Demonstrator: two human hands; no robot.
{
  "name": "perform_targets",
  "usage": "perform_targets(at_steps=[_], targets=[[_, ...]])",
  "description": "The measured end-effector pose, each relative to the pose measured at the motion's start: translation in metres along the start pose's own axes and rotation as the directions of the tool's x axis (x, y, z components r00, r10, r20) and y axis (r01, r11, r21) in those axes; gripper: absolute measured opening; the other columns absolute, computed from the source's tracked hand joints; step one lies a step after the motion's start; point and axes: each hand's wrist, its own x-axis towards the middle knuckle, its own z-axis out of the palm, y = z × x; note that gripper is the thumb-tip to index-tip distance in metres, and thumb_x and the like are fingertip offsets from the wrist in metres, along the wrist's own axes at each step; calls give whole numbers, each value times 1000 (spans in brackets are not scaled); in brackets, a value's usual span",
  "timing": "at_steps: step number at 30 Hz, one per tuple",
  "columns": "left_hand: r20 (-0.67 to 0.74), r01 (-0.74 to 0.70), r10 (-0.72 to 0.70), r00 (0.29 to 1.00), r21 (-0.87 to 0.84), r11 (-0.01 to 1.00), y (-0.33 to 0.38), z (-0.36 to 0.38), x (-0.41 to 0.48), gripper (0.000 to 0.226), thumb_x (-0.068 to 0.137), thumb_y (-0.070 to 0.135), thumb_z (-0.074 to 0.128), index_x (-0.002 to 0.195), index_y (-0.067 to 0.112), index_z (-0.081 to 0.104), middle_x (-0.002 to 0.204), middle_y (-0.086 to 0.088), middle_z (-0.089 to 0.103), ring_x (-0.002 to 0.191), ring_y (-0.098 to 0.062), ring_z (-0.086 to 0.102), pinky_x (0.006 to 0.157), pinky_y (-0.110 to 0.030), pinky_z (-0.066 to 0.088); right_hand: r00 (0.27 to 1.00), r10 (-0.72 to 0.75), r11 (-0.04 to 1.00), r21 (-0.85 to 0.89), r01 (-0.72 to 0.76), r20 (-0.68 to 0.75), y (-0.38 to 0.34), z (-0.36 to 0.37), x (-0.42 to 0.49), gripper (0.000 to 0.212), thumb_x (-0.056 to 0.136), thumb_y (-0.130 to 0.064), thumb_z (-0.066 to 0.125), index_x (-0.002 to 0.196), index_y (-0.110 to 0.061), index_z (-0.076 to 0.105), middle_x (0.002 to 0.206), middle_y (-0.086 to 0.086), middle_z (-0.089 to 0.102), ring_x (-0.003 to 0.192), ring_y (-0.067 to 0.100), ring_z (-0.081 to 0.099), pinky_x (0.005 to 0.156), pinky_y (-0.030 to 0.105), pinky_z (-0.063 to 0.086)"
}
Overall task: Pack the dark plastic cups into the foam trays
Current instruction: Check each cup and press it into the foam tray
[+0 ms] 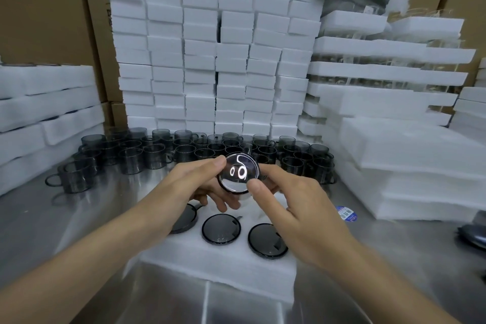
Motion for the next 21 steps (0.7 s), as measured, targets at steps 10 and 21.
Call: perform_targets(at_steps=[10, 21], targets=[[2, -33, 33, 999, -2, 999, -3, -2, 1, 53, 93, 70, 52, 117, 32, 80, 95, -13, 81, 82, -17, 73, 76, -37, 44, 1000, -29, 1000, -1, 29, -1, 3, 0, 1, 60, 96, -85, 30, 132, -47, 58, 104, -26, 68, 104, 1, 65, 85, 36, 55], [-6, -67, 67, 998, -32, 997, 0, -3, -1, 57, 84, 59, 61, 140, 44, 68, 131, 0, 76, 117, -17, 72, 89, -41, 47, 937, -311, 941, -188, 281, -158, 5, 0, 5, 57, 86, -19, 79, 138, -27, 58, 133, -12, 58, 124, 12, 58, 98, 40, 53]])
